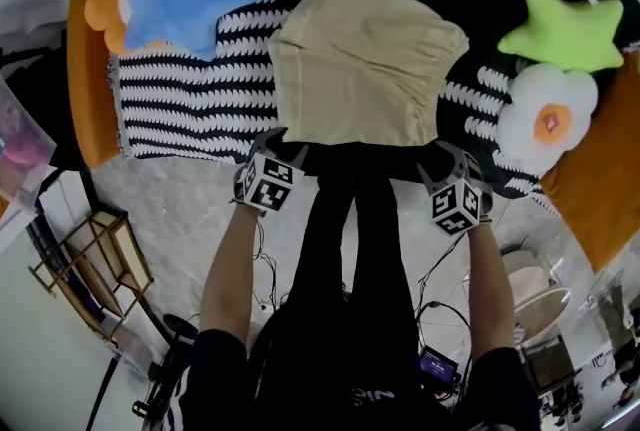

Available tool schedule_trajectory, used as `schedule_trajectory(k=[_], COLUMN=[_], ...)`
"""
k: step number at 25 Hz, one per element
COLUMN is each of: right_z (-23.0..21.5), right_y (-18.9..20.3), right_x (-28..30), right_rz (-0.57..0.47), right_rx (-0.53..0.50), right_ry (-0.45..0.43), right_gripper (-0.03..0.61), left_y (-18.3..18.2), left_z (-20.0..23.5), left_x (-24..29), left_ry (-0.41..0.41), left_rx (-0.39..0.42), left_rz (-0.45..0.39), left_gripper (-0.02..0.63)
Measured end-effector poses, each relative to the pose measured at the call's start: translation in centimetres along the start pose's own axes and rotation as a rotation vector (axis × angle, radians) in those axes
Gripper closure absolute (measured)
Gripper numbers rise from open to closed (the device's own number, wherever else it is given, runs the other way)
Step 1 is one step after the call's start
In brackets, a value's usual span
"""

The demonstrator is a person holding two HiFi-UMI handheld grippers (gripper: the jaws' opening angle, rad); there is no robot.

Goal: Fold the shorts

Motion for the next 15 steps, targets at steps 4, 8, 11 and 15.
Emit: schedule_trajectory(k=[4, 8, 11, 15], right_z=[-0.4, -0.4, -0.3, -0.6], right_y=[1.2, 1.7, 2.7, 3.3], right_x=[2.2, 3.1, 3.7, 3.9], right_rz=[0.021, 0.034, 0.059, 0.072], right_rx=[0.001, -0.01, -0.006, -0.021], right_ry=[0.002, 0.003, -0.008, -0.011], right_gripper=[0.364, 0.368, 0.37, 0.368], left_y=[2.5, 4.0, 5.2, 5.7], left_z=[1.2, 2.0, 2.9, 4.1], left_x=[2.6, 3.7, 4.2, 3.8], left_ry=[-0.065, -0.133, -0.204, -0.289], left_rx=[-0.112, -0.256, -0.357, -0.407], left_rz=[0.083, 0.073, 0.119, 0.136], left_gripper=[0.421, 0.492, 0.611, 0.609])
Point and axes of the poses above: the fingertips, and each gripper's own axes: x forward along the fingers, z to its left, y out of its underside, the point moved 1 cm from there along -x, backward along the fingers, and after that the axes turned 4 degrees about x, right-handed, at the moved point
